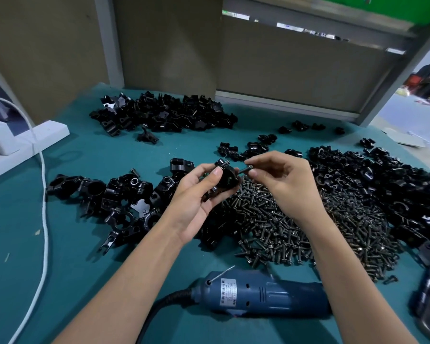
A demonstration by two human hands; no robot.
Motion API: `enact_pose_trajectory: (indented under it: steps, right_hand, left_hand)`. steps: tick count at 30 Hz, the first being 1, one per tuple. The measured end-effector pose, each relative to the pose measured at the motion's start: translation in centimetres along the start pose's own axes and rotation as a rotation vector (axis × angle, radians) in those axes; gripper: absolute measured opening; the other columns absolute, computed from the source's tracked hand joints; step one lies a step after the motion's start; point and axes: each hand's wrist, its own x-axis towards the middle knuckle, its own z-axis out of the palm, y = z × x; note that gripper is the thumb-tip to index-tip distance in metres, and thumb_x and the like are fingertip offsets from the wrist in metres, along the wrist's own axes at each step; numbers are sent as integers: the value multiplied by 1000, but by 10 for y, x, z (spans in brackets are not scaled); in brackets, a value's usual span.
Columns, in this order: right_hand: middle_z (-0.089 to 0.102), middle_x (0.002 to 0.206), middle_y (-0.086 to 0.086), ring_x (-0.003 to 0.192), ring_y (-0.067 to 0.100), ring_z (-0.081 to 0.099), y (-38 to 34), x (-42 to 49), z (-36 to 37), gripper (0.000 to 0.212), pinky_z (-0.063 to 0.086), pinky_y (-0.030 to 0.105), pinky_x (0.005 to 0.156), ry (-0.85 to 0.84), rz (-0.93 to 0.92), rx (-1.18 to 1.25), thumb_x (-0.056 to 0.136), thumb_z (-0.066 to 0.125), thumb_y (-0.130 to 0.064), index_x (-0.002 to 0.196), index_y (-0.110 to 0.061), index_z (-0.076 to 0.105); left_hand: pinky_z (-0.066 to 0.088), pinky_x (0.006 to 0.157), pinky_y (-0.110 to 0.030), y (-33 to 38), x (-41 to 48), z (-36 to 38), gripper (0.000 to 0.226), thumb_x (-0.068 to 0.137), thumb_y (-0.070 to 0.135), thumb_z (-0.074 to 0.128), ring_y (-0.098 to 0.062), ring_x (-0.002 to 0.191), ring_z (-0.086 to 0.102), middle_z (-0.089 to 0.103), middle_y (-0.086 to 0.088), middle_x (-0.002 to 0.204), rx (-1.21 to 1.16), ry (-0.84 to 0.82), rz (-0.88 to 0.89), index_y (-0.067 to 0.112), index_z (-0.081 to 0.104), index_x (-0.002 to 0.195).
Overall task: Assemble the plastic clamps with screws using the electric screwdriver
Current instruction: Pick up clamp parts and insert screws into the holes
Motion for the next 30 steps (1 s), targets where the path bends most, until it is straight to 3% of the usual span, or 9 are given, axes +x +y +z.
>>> enact_pose_trajectory:
  steps: [3, 6, 10, 13, 17, 21, 24, 27, 30]
  right_hand:
    - [73, 89, -7, 85, 7, 70, -1, 0, 0, 25, 56, 27, 83, 17, -13, -61, 83, 72, 1, 94, -22, 73]
    - [71, 85, -12, 74, -5, 66, 2, 1, -9, 24, 53, 13, 69, 55, 44, -188, 86, 70, -3, 97, -24, 73]
    - [72, 106, -2, 49, -1, 56, 15, 5, -17, 26, 40, 8, 42, -256, 352, -634, 93, 61, -6, 107, -24, 73]
    - [67, 122, 4, 70, 12, 65, 16, 5, -4, 31, 56, 25, 62, -284, 313, -752, 94, 58, -6, 115, -25, 71]
    - [68, 116, 5, 93, 22, 66, 20, 8, 20, 26, 57, 41, 84, -383, 192, -728, 92, 66, -16, 117, -23, 70]
    - [72, 99, 3, 88, 20, 67, 28, 11, 24, 16, 57, 40, 82, -393, 200, -702, 88, 68, -10, 102, -18, 75]
    - [68, 90, -7, 75, 2, 62, 32, 14, 14, 23, 57, 35, 83, -363, 242, -607, 90, 63, -2, 98, -21, 75]
    - [66, 112, 3, 64, 1, 55, 36, 18, 0, 51, 50, 19, 53, -314, 279, -630, 90, 52, 9, 119, -30, 68]
    - [56, 137, 7, 68, 8, 61, 40, 22, -9, 55, 50, 20, 55, -431, 311, -713, 92, 57, 1, 135, -33, 55]
  left_hand:
    - [57, 92, -39, 1, 0, 0, 24, 85, 15, 61, -36, 111, 66, 68, -23, 116, -4, -13, 6, 0, 58, 104]
    - [59, 87, -36, 2, 1, 0, 27, 85, 15, 61, -36, 107, 68, 70, -22, 111, -36, 6, 28, -1, 55, 106]
    - [59, 82, -33, 4, 2, -3, 21, 85, 14, 60, -36, 105, 68, 71, -22, 109, -87, 54, 66, 1, 57, 100]
    - [59, 79, -32, 4, 2, -3, 19, 86, 14, 60, -35, 106, 67, 71, -22, 108, -96, 70, 76, 0, 58, 99]
    - [59, 80, -32, 2, 2, -3, 13, 91, 11, 57, -38, 114, 63, 70, -22, 109, -75, 74, 80, 1, 59, 97]
    - [59, 81, -32, 2, 2, -4, 18, 87, 14, 60, -38, 111, 65, 70, -22, 109, -71, 68, 80, 0, 59, 99]
    - [59, 81, -32, 2, 2, -4, 12, 94, 11, 56, -36, 109, 66, 71, -21, 109, -71, 66, 82, 0, 58, 99]
    - [59, 81, -33, 2, 3, -4, 13, 94, 11, 55, -36, 110, 66, 71, -21, 109, -79, 68, 76, 0, 58, 100]
    - [59, 81, -33, 2, 3, -5, 10, 97, 9, 53, -34, 105, 69, 72, -21, 108, -83, 62, 70, 1, 57, 100]
